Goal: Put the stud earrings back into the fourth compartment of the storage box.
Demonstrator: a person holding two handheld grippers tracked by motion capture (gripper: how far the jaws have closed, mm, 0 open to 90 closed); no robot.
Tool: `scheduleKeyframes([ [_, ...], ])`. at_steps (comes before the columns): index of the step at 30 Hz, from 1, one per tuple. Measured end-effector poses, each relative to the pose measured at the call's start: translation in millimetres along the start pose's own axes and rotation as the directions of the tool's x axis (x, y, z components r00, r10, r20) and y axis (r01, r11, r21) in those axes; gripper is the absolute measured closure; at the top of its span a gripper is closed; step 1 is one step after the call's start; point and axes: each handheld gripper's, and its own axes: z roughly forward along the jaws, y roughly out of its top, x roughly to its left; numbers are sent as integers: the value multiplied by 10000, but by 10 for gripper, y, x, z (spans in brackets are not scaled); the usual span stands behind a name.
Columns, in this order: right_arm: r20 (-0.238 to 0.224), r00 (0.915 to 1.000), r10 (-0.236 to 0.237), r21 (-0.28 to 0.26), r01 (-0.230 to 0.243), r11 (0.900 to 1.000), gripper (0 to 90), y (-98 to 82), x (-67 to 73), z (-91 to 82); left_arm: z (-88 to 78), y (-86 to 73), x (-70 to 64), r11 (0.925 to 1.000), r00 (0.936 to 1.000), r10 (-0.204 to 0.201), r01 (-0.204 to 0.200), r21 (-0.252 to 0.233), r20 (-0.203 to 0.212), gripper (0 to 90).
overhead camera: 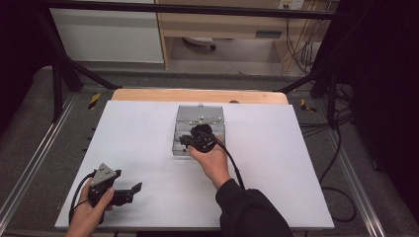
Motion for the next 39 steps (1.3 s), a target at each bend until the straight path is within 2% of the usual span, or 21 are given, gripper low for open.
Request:
scheduleKeyframes([
  [6, 49, 10000, 11, 17, -11, 10000, 816, 58, -14, 44, -1, 0, 2, 10000, 10000, -6, 6, 1, 2, 77],
  [11, 280, 9987, -415, 125, 412, 9991, 816, 87, -19, 76, 3, 0, -5, 10000, 10000, 11, -11, 12, 17, 77],
  [17, 395, 9983, -432, 261, 422, 9988, 816, 102, -46, 145, 2, -1, -2, 10000, 10000, 10, -10, 21, 6, 77],
  [26, 679, 9954, -680, 640, 636, 9959, 816, 83, -85, 273, 2, -2, -1, 10000, 10000, 11, -11, 23, 21, 78],
  [39, 782, 9931, -880, 1039, 796, 9914, 814, 22, -90, 380, 2, -2, -1, 10000, 10000, 10, -10, 24, 29, 77],
])
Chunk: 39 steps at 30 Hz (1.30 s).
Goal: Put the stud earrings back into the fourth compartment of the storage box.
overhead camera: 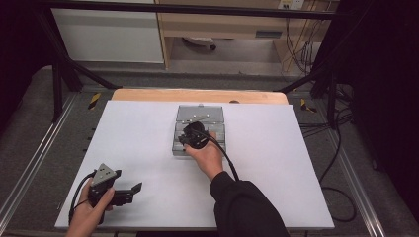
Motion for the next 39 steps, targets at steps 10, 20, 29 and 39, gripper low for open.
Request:
scheduleKeyframes([
  [10, -307, 9995, -34, -67, 32, 10000, 605, -44, 57, -79, -11, 1, 13, 10000, 10000, -14, 14, -62, -42, 77],
  [20, 113, 9998, 146, -551, -140, 9984, 217, -45, 46, -326, -14, 1, 9, 9999, 9999, -89, 88, -90, -106, 77],
  [29, 298, 9995, -140, -1247, 177, 9920, 68, -38, -46, -709, -20, 1, 21, 9997, 9998, -129, 126, -206, -157, 77],
  [39, 549, 9985, -85, -2416, 215, 9701, 77, -198, -325, -1248, -35, 3, 38, 9982, 9989, -309, 290, -530, -363, 82],
])
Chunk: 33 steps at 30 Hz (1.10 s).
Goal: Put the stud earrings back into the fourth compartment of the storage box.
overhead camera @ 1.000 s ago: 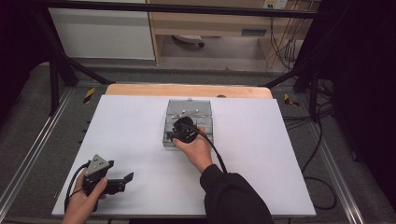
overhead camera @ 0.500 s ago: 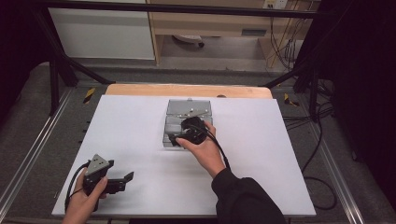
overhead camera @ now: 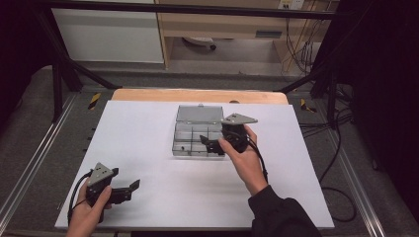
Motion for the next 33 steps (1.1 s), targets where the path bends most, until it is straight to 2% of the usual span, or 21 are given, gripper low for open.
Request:
scheduleKeyframes([
  [3, 249, 9997, -58, -597, 73, 9982, 69, -73, -108, -172, -22, 1, 13, 9993, 9997, -239, 239, -282, 9, 82],
  [7, 531, 9986, -15, -1100, 73, 9939, 50, -228, -267, -385, -25, 5, 27, 9978, 9989, -465, 463, -483, -27, 82],
  [14, 1098, 9936, 267, -1568, -92, 9876, 47, -532, -527, -692, -65, 9, 56, 9943, 9977, -671, 665, -835, -48, 78],
  [23, 1520, 9868, 560, -1853, -272, 9823, 63, -677, -675, -955, -86, 20, 69, 9919, 9972, -745, 749, -1027, 75, 74],
  [27, 1651, 9851, 484, -1694, -200, 9853, 58, -784, -694, -1040, -84, 31, 64, 9910, 9970, -727, 754, -1104, 283, 74],
  [33, 1885, 9807, 519, -1335, -268, 9907, 43, -990, -741, -1145, -97, 44, 54, 9898, 9970, -698, 734, -1217, 335, 74],
])
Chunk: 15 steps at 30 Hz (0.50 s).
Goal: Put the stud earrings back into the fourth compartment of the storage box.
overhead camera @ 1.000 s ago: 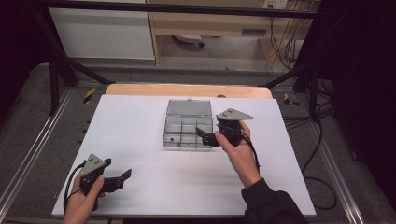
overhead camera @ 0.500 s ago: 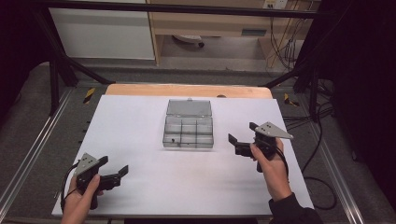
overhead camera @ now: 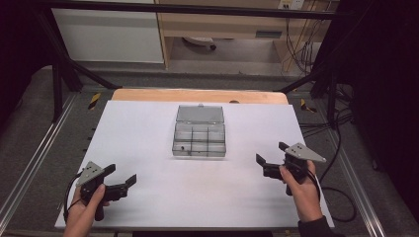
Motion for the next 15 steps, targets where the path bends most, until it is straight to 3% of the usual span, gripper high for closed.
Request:
scheduleKeyframes([
  [7, 161, 9995, 267, 12, -267, 9996, 35, -151, -65, -154, -10, -2, 8, 9999, 9998, -113, 112, -62, -151, 74],
  [15, 740, 9958, 533, 506, -572, 9971, 33, -367, -138, -190, -8, 14, -15, 9997, 9999, -16, 19, -261, 116, 74],
])
